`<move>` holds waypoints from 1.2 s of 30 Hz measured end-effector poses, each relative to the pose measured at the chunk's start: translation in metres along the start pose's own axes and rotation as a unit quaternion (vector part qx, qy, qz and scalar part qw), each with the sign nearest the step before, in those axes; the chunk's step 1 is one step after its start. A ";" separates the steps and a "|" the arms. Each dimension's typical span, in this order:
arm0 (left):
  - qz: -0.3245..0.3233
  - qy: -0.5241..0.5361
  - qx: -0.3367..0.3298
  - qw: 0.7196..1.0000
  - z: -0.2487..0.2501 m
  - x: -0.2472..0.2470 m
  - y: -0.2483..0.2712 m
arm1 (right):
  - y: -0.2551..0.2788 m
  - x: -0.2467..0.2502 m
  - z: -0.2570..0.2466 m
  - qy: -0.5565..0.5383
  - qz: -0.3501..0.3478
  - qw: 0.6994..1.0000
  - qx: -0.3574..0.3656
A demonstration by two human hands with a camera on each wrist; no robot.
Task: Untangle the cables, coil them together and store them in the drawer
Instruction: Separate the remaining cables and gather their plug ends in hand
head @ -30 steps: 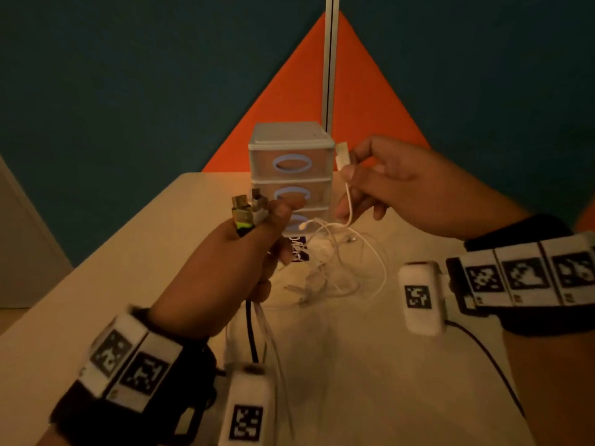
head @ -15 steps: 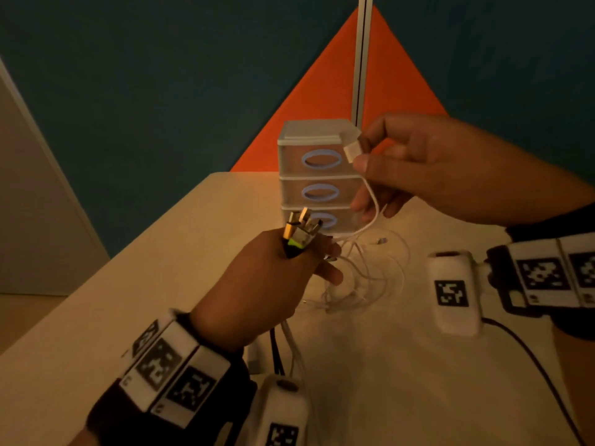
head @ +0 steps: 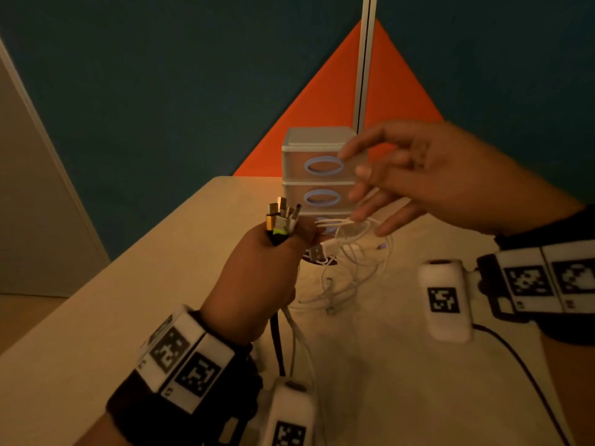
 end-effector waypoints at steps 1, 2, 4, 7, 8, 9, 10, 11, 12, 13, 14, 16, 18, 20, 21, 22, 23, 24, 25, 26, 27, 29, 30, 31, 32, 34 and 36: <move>0.001 -0.003 -0.005 1.000 0.000 0.000 0.000 | -0.001 0.005 0.002 0.007 0.030 1.000 -0.002; 0.002 -0.008 -0.008 1.000 0.001 -0.001 0.000 | -0.002 0.005 0.005 0.024 0.028 0.999 -0.006; 0.003 -0.017 -0.013 1.000 0.001 -0.001 0.000 | 0.000 -0.008 0.013 0.090 -0.052 0.994 -0.022; 0.008 -0.021 -0.015 1.000 0.002 -0.002 0.001 | 0.006 -0.030 0.026 0.199 -0.188 0.961 -0.040; 0.009 -0.019 -0.015 1.000 0.002 -0.002 0.001 | 0.006 -0.033 0.029 0.211 -0.204 0.955 -0.044; 0.012 -0.019 -0.013 1.000 0.002 -0.002 0.001 | 0.007 -0.034 0.031 0.203 -0.208 0.956 -0.049; 0.016 -0.021 -0.011 1.000 0.002 -0.002 0.001 | 0.007 -0.035 0.032 0.186 -0.211 0.958 -0.052; 0.020 -0.025 -0.011 0.999 0.002 -0.001 0.001 | 0.007 -0.036 0.031 0.169 -0.215 0.961 -0.050; 0.021 -0.027 -0.012 0.999 0.003 -0.001 0.001 | 0.008 -0.038 0.030 0.152 -0.221 0.962 -0.049; 0.023 -0.030 -0.017 0.999 0.003 0.000 0.001 | 0.008 -0.038 0.030 0.128 -0.225 0.964 -0.054; 0.025 -0.036 -0.022 0.999 0.004 0.000 0.001 | 0.008 -0.037 0.030 0.095 -0.221 0.968 -0.068; 0.032 -0.059 -0.030 0.997 0.005 0.001 0.002 | 0.009 -0.035 0.033 0.035 -0.209 0.972 -0.103; 0.036 -0.072 -0.038 0.996 0.007 0.001 0.003 | 0.009 -0.033 0.034 0.043 -0.214 0.971 -0.094; 0.044 -0.070 -0.045 0.996 0.008 0.001 0.003 | 0.009 -0.035 0.035 0.062 -0.221 0.970 -0.084; 0.047 -0.072 -0.050 0.995 0.009 0.002 0.003 | 0.009 -0.034 0.037 0.061 -0.214 0.971 -0.091; 0.049 -0.077 -0.056 0.994 0.009 0.003 0.003 | 0.008 -0.034 0.038 0.060 -0.204 0.972 -0.099; 0.052 -0.083 -0.062 0.993 0.009 0.003 0.002 | 0.008 -0.034 0.038 0.061 -0.195 0.974 -0.102; 0.053 -0.084 -0.065 0.993 0.010 0.003 0.002 | 0.007 -0.035 0.039 0.067 -0.187 0.975 -0.102; 0.054 -0.081 -0.067 0.993 0.010 0.003 0.002 | 0.006 -0.036 0.040 0.074 -0.177 0.976 -0.100; 0.053 -0.076 -0.070 0.993 0.010 0.003 0.002 | 0.006 -0.037 0.040 0.083 -0.169 0.977 -0.098; 0.053 -0.073 -0.075 0.993 0.011 0.004 0.002 | 0.006 -0.040 0.040 0.087 -0.163 0.978 -0.095; 0.054 -0.073 -0.088 0.992 0.013 0.005 0.003 | 0.005 -0.045 0.040 0.074 -0.162 0.980 -0.090; 0.054 -0.072 -0.094 0.991 0.013 0.005 0.003 | 0.004 -0.046 0.039 0.059 -0.162 0.981 -0.091; 0.053 -0.070 -0.098 0.991 0.014 0.006 0.002 | 0.003 -0.046 0.039 0.040 -0.161 0.981 -0.099; 0.054 -0.067 -0.098 0.991 0.014 0.006 0.002 | 0.003 -0.044 0.040 0.017 -0.157 0.981 -0.113; 0.053 -0.064 -0.099 0.992 0.016 0.006 0.003 | 0.003 -0.038 0.045 -0.021 -0.147 0.979 -0.140; 0.050 -0.058 -0.099 0.992 0.015 0.005 0.003 | 0.001 -0.035 0.046 -0.017 -0.149 0.980 -0.133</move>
Point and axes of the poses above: each hand's wrist, its own y-axis away from the middle knuckle, its own x-axis out of the back of the hand, z = x × y, the point moved 8 cm from there along -y, towards the middle knuckle, and after that the axes turned 10 degrees about x, right-handed, at the moved point
